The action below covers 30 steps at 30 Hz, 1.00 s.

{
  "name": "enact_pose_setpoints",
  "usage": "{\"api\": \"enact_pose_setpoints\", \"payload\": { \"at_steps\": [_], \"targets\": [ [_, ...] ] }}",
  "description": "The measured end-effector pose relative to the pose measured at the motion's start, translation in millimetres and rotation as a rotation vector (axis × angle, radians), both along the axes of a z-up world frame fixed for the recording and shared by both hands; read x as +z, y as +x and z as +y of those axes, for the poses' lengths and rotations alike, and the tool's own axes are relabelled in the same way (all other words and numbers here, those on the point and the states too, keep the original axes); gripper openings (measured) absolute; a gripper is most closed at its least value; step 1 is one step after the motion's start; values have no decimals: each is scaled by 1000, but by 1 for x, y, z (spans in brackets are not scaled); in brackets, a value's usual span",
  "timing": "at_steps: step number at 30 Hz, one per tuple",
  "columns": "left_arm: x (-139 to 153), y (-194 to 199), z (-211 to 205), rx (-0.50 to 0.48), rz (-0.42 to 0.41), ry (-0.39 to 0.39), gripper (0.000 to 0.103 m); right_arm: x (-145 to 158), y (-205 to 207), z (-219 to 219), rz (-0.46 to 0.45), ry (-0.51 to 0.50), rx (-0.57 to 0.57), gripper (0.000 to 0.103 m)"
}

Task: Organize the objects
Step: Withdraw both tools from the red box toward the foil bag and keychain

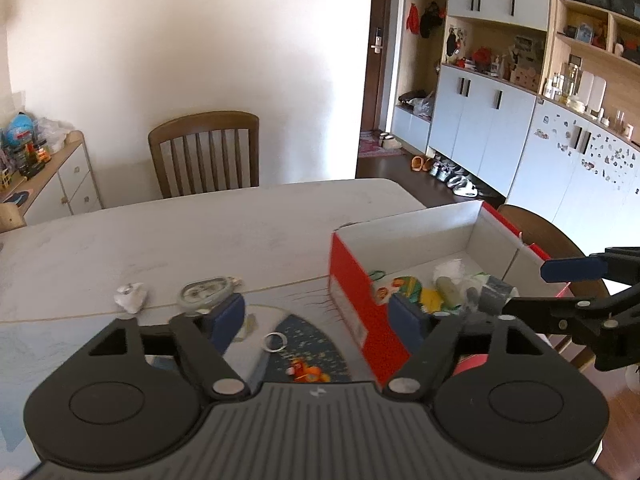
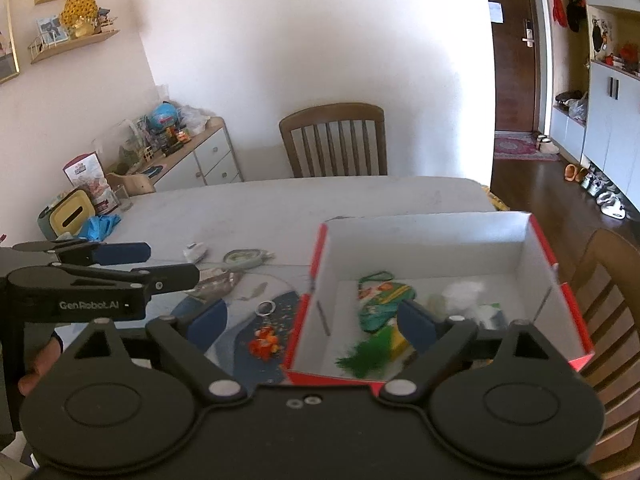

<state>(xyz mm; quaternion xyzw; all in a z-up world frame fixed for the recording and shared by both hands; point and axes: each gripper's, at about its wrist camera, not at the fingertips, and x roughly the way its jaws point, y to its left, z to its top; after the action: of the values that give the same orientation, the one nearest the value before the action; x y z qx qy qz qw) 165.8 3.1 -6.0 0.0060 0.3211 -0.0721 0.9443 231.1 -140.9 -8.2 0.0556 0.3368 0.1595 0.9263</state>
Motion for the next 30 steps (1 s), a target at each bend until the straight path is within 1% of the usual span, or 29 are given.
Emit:
{"api": "enact_pose_setpoints", "payload": {
  "at_steps": [2, 5, 8, 9, 12, 20, 23, 30],
  "targets": [
    [-1, -1, 11, 1, 5, -1, 82, 0, 0, 10, 1, 2, 5, 93],
    [-3, -1, 28, 8, 16, -9, 88, 0, 1, 27, 2, 4, 14, 93],
    [-5, 0, 46, 12, 23, -26, 90, -1, 4, 44, 7, 2, 21, 93],
    [-6, 1, 51, 14, 26, -27, 93, -1, 5, 48, 8, 1, 23, 93],
    [-8, 2, 66, 21, 24, -28, 98, -3, 8, 63, 15, -8, 29, 93],
    [-16, 11, 105, 28, 21, -42, 103, -9, 20, 101, 38, -33, 39, 93],
    [-22, 16, 119, 36, 21, -46, 103, -13, 24, 112, 51, -45, 40, 93],
    [-42, 31, 149, 54, 55, -44, 103, -27, 34, 131, 81, -65, 27, 93]
  ]
}}
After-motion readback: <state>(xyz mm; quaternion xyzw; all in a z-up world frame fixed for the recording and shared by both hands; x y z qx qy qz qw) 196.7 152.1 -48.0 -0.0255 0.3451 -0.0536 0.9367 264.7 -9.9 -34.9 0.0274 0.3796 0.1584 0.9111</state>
